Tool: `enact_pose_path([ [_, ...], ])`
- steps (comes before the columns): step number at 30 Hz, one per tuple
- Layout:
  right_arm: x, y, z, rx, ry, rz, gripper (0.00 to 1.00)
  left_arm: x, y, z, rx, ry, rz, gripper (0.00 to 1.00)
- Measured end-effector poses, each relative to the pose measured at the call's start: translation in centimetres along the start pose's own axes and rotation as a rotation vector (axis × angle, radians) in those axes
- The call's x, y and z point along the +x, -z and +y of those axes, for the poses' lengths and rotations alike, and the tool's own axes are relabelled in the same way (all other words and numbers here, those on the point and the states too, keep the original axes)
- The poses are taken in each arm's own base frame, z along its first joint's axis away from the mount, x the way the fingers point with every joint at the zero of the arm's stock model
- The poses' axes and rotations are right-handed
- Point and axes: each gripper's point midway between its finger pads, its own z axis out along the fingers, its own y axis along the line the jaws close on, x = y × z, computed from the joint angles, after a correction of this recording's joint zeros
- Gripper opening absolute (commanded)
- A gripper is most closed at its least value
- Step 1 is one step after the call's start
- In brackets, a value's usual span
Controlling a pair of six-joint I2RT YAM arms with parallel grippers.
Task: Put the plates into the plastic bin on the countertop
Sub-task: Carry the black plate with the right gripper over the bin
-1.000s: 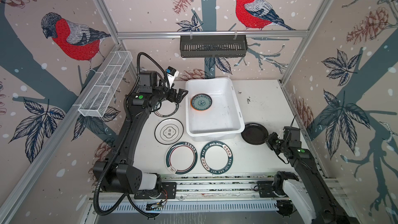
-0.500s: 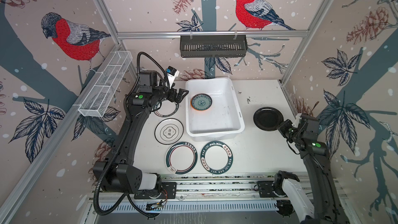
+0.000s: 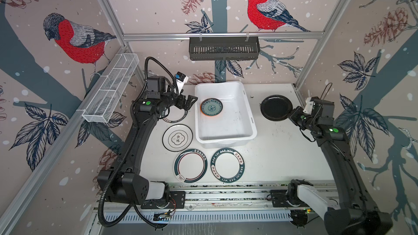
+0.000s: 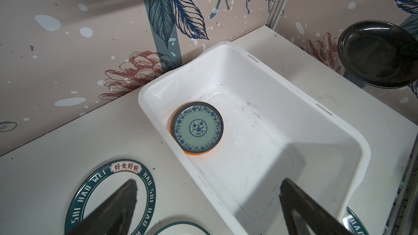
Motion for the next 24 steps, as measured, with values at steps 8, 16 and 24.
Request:
enact_pose_path([
  [8,1.2,-3.7,7.6,-0.114,0.126,0.081,0.03,0.1,0.0,0.7,-0.037,0.017,0.007,0.97],
  [16,4.4,-8.5,13.6,-0.193,0.219,0.163,0.03,-0.2,-0.2,2.8,-0.141,0.03,0.026,0.97],
  [24,8.4,-14.6,17.5,-0.24,0.289,0.241,0.03,-0.4,0.0,3.0,-0.155,0.036,0.024,0.97],
])
